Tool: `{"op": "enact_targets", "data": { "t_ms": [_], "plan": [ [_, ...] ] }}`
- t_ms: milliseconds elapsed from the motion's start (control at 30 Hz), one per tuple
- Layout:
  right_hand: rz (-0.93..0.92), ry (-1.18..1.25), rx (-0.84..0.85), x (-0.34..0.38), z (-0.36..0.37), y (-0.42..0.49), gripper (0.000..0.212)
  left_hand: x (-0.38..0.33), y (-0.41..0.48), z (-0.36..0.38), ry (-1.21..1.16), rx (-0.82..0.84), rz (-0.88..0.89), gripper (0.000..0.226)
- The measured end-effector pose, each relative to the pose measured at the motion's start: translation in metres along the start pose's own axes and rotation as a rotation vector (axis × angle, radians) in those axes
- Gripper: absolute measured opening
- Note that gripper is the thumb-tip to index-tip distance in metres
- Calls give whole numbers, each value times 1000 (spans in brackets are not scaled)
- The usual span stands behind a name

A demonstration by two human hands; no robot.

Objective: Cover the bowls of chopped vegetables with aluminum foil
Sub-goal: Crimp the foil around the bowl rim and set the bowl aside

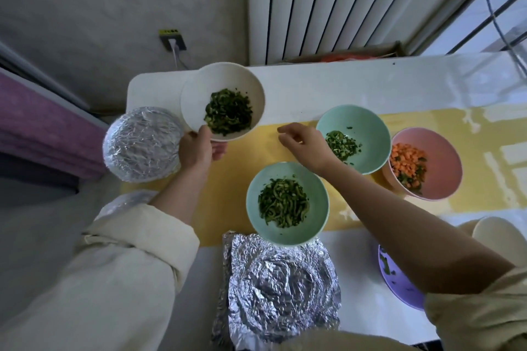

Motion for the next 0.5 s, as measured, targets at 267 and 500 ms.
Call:
{"op": "enact_targets", "data": {
  "t_ms": [267, 500],
  "plan": [
    [183, 698, 78, 22, 33, -42, 59, 3, -56, -19, 63, 71, 132, 25],
    [31, 628, 61, 47, 34, -100, 30, 31, -129, -50, -50, 67, 182, 37]
  ]
}}
Point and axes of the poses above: each hand's wrist, its own y-axis towards the middle knuckle, its own z-axis out of the palm, x = y × z, the point moved 10 cm from there along y, towards the middle knuckle, and after that the axes turned 4 degrees about -z, right-handed, at the moved point
